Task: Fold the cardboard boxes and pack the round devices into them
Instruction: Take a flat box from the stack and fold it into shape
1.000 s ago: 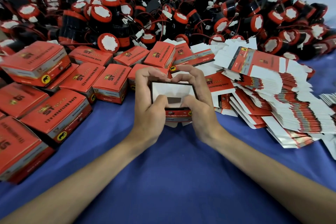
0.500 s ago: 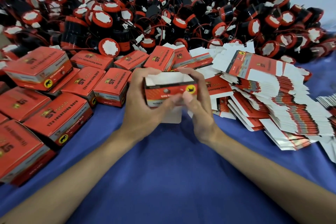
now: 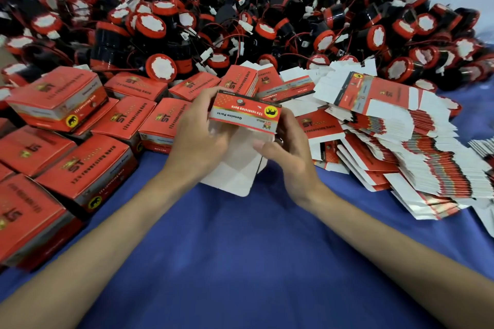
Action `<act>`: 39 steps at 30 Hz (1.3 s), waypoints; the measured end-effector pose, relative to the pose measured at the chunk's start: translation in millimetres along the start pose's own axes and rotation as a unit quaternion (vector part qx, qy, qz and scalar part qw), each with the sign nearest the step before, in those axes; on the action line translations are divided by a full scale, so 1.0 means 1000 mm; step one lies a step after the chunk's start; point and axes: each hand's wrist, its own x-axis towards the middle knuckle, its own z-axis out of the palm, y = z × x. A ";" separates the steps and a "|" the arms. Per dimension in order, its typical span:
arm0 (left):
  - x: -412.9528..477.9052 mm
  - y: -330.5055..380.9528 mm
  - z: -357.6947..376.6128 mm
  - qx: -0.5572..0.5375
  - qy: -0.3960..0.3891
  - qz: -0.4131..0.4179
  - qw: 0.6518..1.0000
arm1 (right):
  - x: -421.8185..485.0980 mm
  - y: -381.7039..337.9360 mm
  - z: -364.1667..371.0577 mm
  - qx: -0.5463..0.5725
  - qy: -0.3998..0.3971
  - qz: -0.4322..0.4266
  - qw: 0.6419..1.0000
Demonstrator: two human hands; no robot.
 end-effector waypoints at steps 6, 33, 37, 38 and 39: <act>0.003 0.008 -0.008 0.122 0.014 0.006 0.992 | 0.005 -0.010 0.003 -0.085 -0.006 -0.028 0.996; -0.003 0.010 0.000 -0.220 -0.217 -0.253 0.917 | 0.013 -0.002 -0.006 0.110 0.003 0.078 0.991; -0.011 0.005 0.011 -0.217 -0.171 -0.241 0.930 | 0.010 -0.001 -0.005 0.091 0.015 0.077 0.993; -0.012 0.006 0.011 -0.222 -0.162 -0.245 0.929 | 0.009 -0.002 -0.004 0.083 0.016 0.079 0.993; -0.012 0.007 0.011 -0.222 -0.155 -0.246 0.931 | 0.009 -0.002 -0.003 0.075 0.015 0.077 0.994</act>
